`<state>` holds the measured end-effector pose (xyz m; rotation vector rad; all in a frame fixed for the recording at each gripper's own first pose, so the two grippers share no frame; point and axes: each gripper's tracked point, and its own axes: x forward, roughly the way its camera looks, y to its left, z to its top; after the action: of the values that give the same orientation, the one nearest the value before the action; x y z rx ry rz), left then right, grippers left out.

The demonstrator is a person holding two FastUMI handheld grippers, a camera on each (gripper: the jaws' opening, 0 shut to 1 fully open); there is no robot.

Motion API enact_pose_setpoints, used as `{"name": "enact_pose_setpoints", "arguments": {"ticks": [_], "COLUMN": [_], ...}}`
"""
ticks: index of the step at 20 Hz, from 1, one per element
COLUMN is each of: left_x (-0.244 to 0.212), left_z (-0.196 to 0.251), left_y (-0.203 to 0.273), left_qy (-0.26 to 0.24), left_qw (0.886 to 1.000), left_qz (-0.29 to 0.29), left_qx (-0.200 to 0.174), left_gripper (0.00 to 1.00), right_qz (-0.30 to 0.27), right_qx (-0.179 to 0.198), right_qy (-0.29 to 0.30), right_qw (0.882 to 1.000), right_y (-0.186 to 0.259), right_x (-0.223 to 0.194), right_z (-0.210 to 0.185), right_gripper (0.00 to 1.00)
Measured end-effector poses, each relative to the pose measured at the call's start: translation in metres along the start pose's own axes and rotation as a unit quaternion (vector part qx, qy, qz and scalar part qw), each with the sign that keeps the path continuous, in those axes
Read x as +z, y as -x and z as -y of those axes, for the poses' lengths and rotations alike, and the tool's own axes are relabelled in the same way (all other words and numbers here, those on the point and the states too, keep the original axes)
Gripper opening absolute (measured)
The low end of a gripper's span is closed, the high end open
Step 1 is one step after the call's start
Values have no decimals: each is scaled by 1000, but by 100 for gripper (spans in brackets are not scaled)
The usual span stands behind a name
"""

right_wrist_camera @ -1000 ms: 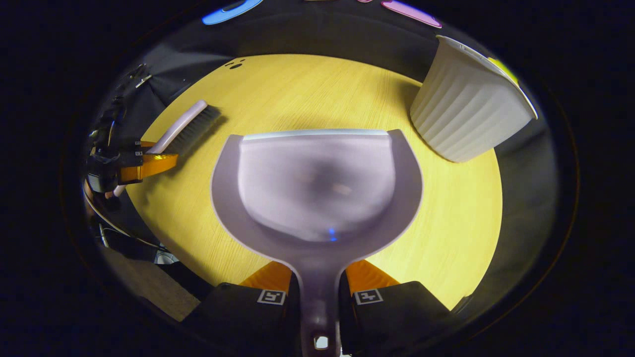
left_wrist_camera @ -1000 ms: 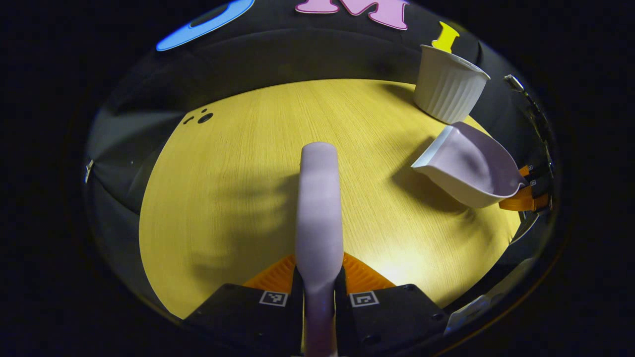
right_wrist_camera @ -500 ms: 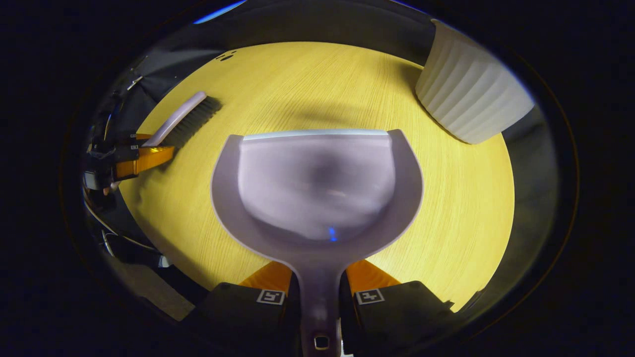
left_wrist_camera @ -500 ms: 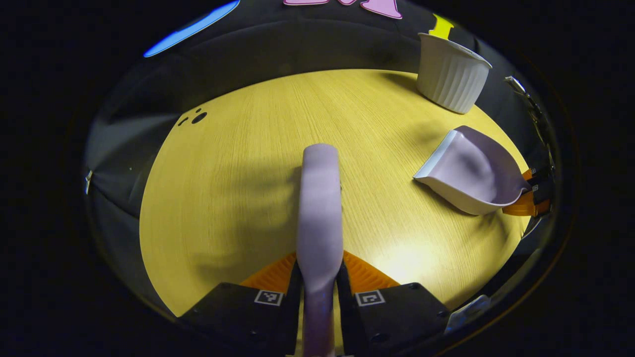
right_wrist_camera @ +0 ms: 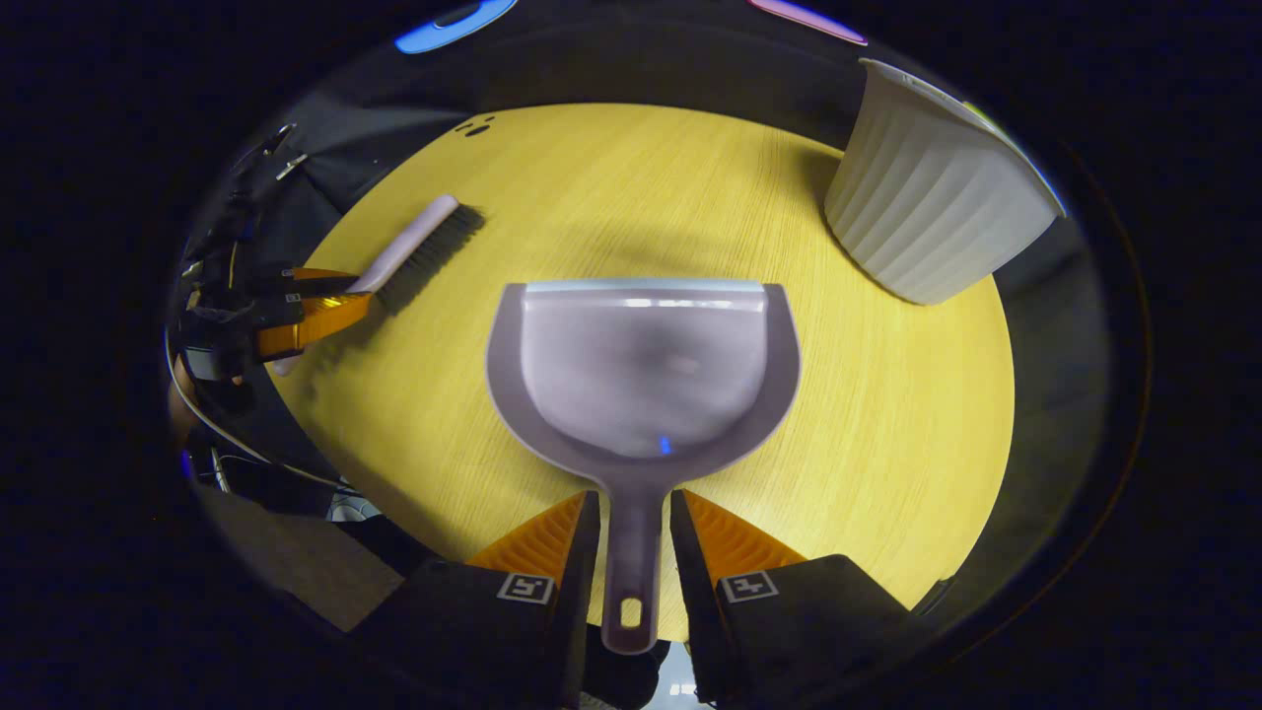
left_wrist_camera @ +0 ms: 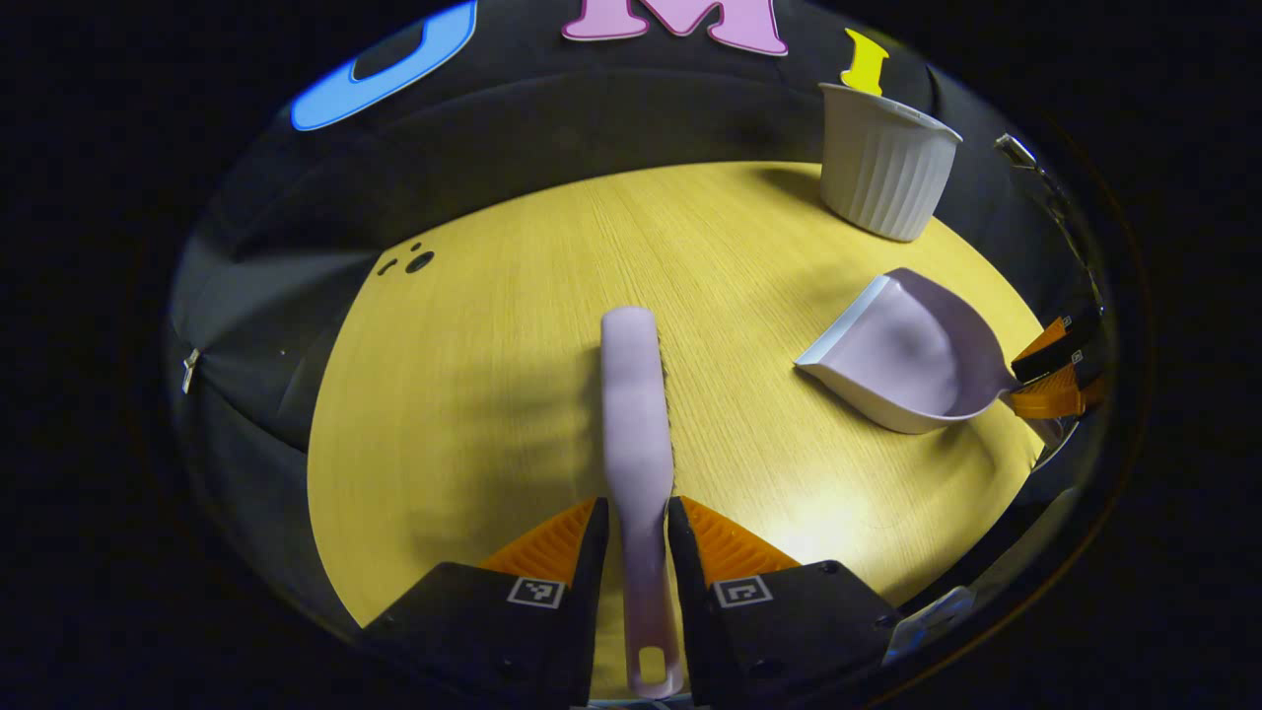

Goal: Pick up the small broom and dustpan from the desktop, sweep the trash into the dustpan with the broom, and then empty the trash into the garbage bin.

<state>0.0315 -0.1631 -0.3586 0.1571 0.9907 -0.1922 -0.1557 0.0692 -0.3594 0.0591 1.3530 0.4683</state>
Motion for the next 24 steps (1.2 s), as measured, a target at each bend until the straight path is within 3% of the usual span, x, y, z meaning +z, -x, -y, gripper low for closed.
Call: {"name": "enact_pose_setpoints", "arguments": {"ticks": [8, 11, 12, 13, 15, 17, 18, 24], "left_x": [41, 61, 68, 73, 85, 99, 106, 140], "left_z": [-10, -12, -12, -12, -15, -13, -13, -3], "left_y": [69, 92, 100, 107, 121, 139, 148, 201], "left_qy": [29, 30, 31, 32, 37, 40, 38, 56], "left_qw": [996, 993, 992, 991, 987, 981, 977, 948], "left_qz": [80, 110, 121, 132, 157, 192, 211, 312], "left_qx": [5, 2, 2, 2, 0, -2, -4, -40], "left_gripper": [41, 40, 35, 40, 40, 35, 41, 40], "right_qz": [123, 156, 169, 183, 211, 250, 275, 373], "right_qx": [33, 34, 29, 24, 16, 12, 2, -54], "right_qy": [-52, -47, -39, -28, -9, 7, 14, 21], "right_qw": [991, 986, 984, 982, 977, 968, 961, 926], "right_y": [87, 108, 114, 120, 131, 145, 152, 196], "right_x": [57, 72, 77, 82, 89, 102, 111, 142], "right_z": [-31, -42, -44, -46, -54, -61, -62, -52], "right_gripper": [43, 44, 44, 44, 44, 44, 43, 42]}}
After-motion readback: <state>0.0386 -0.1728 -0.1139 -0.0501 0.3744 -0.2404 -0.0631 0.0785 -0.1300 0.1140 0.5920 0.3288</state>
